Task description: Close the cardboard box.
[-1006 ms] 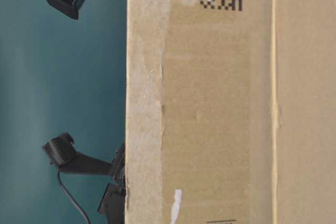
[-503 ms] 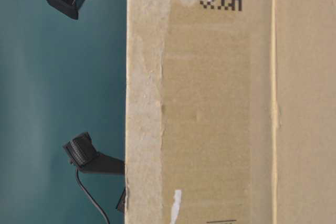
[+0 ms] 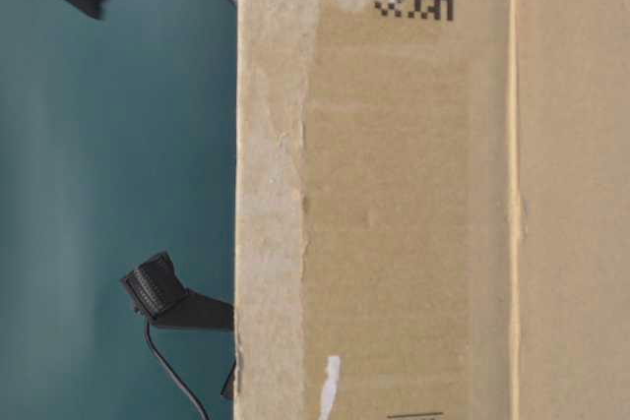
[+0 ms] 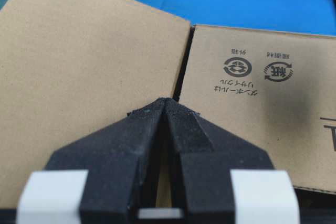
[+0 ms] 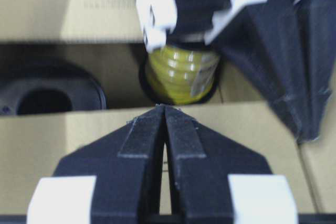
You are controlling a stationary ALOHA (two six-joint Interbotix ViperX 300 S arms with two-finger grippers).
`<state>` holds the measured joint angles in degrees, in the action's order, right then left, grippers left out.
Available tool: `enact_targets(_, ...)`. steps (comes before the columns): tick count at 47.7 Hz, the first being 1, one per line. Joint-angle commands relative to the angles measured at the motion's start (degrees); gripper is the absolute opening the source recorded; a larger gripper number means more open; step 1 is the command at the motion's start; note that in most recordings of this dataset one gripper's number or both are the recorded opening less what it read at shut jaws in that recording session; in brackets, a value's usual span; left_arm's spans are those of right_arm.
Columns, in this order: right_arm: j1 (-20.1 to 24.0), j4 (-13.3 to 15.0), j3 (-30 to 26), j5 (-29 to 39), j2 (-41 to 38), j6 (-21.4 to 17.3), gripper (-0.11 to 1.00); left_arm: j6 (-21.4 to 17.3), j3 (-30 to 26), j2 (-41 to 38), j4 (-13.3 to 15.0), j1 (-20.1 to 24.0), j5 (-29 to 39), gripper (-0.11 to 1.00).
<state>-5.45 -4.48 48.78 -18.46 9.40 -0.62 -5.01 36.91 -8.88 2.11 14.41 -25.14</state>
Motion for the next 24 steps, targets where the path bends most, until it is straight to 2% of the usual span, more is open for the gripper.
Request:
enact_targets(1, 0.44, 0.0, -0.79, 2.02, 4.48, -0.09, 0.0, 0.0, -0.18, 0.62, -0.09, -0.18, 0.09, 0.0)
enact_targets(12, 4.92, -0.09, -0.88, 6.33, 12.92, -0.09, 0.0, 0.0, -0.18, 0.53, 0.0, -0.53, 0.09, 0.0)
enact_targets(24, 14.68, -0.09, 1.23, 5.54, 20.83, -0.09, 0.0, 0.0, 0.0, 0.62, 0.0, -1.05, 0.09, 0.0)
